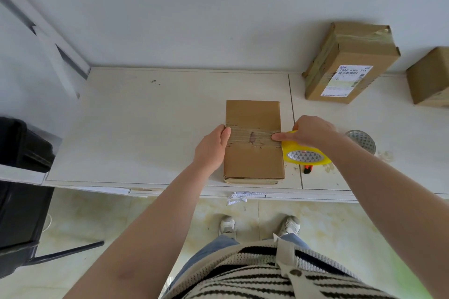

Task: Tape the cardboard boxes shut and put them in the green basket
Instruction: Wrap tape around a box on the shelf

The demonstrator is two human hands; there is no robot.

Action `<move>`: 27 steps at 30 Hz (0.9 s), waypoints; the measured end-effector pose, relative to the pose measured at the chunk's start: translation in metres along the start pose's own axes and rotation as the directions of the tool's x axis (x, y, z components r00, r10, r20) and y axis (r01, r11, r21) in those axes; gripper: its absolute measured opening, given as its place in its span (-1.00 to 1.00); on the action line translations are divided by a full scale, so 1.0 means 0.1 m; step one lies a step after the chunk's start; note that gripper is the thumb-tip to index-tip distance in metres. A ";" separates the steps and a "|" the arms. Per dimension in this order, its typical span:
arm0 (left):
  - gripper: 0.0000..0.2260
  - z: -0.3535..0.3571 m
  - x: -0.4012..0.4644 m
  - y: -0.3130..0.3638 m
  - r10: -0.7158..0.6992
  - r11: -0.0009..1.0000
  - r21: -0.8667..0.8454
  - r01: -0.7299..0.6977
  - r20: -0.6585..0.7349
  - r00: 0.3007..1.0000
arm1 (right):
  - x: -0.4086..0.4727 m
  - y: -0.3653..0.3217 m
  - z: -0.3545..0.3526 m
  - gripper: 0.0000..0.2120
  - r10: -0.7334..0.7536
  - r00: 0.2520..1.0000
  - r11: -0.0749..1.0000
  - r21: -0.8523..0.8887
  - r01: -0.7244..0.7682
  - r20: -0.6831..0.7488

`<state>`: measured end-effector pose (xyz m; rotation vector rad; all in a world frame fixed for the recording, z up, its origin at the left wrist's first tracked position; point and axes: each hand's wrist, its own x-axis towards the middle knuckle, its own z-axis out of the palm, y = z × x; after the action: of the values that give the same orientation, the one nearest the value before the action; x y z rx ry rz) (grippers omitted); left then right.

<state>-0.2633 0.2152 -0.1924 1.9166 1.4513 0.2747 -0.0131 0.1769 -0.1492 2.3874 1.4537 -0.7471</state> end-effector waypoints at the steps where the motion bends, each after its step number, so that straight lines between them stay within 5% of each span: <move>1: -0.62 -0.01 0.00 0.00 0.023 0.997 0.072 -0.021 -0.031 0.999 | 0.00 0.00 0.00 -0.23 0.001 1.000 1.000 0.002 -0.001 0.009; 5: -0.53 -0.04 -0.06 0.05 0.049 0.958 0.288 0.002 -0.171 0.984 | 0.02 0.00 0.00 -0.25 0.009 1.000 1.000 0.011 -0.010 0.020; 10: -0.60 0.01 -0.01 0.05 0.008 0.996 -0.087 -0.017 -0.097 0.995 | 0.03 0.00 0.02 -0.23 0.026 0.999 1.000 0.011 -0.026 0.024; 12: -0.63 0.01 -0.02 0.05 -0.003 0.994 -0.105 -0.004 -0.059 0.998 | 0.03 0.00 0.02 -0.22 0.030 0.999 0.999 0.012 -0.030 0.025; 17: -0.64 0.00 -0.18 0.00 -0.037 0.988 0.146 0.040 -0.026 0.999 | 0.04 -0.02 0.02 -0.19 0.036 0.999 0.999 0.004 -0.037 0.029; 20: -0.71 -0.06 -0.18 0.15 0.005 0.901 0.429 0.059 -0.146 0.989 | 0.05 -0.02 0.03 -0.21 0.037 0.999 0.999 0.009 -0.037 0.030; 23: -0.68 -0.06 -0.18 0.32 0.077 0.906 0.418 0.061 -0.305 0.949 | 0.06 -0.01 0.03 -0.23 0.028 0.999 0.999 0.014 -0.028 0.031; 27: -0.41 -0.01 0.01 0.79 0.318 0.903 0.385 -0.188 -0.309 0.896 | 0.04 -0.01 0.01 -0.23 0.019 0.999 1.000 0.014 -0.019 0.032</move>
<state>-0.2041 0.2068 -0.1412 2.4564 1.5574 0.5565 -0.0130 0.1799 -0.1523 2.3854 1.4164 -0.7898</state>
